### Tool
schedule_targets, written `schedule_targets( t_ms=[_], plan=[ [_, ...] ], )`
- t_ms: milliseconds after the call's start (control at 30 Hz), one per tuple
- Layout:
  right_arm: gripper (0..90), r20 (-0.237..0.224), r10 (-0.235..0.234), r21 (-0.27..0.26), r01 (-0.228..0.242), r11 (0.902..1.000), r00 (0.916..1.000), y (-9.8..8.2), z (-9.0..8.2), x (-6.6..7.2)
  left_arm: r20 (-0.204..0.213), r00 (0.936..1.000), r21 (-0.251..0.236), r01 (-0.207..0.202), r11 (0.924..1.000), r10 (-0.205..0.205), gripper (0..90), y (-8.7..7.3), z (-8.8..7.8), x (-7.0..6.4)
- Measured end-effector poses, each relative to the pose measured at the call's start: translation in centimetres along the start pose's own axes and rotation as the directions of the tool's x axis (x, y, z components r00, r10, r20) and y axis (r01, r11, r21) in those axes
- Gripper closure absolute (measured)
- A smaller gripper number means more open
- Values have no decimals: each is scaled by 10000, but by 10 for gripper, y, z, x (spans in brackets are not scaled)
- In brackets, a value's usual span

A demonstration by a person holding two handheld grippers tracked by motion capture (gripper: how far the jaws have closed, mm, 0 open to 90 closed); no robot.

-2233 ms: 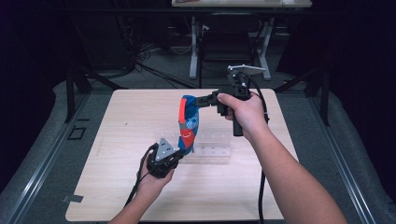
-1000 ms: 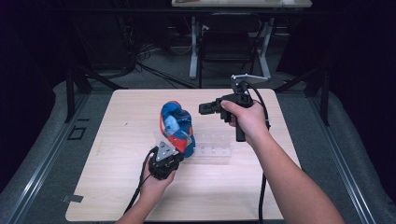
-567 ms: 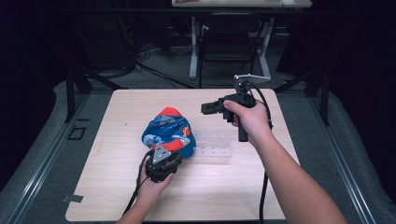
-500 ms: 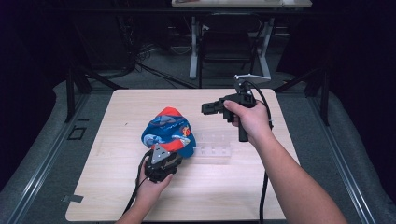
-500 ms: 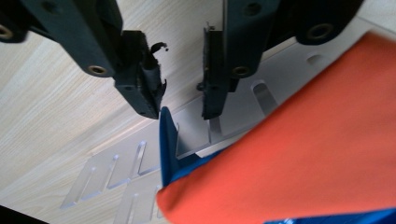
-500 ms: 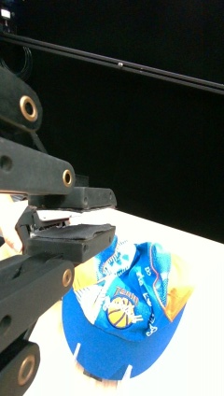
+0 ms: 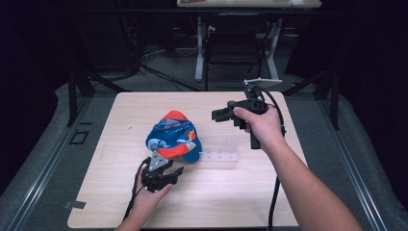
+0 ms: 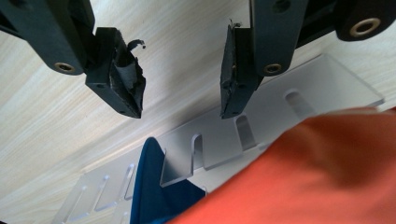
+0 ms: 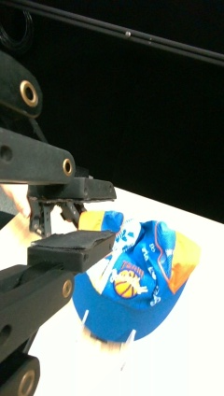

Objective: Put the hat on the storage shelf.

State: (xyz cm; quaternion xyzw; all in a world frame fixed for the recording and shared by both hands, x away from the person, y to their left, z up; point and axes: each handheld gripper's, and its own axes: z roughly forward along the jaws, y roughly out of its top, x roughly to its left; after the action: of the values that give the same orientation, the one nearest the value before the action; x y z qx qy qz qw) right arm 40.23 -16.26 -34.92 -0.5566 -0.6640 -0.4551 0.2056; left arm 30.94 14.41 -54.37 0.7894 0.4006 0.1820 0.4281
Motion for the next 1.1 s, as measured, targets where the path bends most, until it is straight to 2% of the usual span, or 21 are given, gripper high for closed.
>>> schedule_targets(
  t_ms=[400, 667, 833, 900, 1100],
  plan=[
    [723, 279, 109, -76, -107, 9999, 9995, -8, -8, -12, 41, 10000, 186, 64, 9998, -65, 494, -4, -13, 9],
    [706, 428, -4, -15, 4, 10000, 9991, -15, -14, -17, 52, 9999, 188, 118, 9998, -119, 480, -11, -25, 12],
    [700, 623, 8, -31, -6, 10000, 9981, -23, -19, -24, 37, 9998, 175, 178, 9997, -179, 475, -16, -32, 15],
    [695, 702, -65, -202, 80, 9998, 9975, -28, -23, -27, -7, 9998, 131, 212, 9997, -212, 473, -18, -35, 17],
    [688, 656, -139, -283, 158, 9995, 9978, -44, -33, -34, -167, 9993, 161, 344, 9993, -341, 466, -26, -45, 22]
  ],
)
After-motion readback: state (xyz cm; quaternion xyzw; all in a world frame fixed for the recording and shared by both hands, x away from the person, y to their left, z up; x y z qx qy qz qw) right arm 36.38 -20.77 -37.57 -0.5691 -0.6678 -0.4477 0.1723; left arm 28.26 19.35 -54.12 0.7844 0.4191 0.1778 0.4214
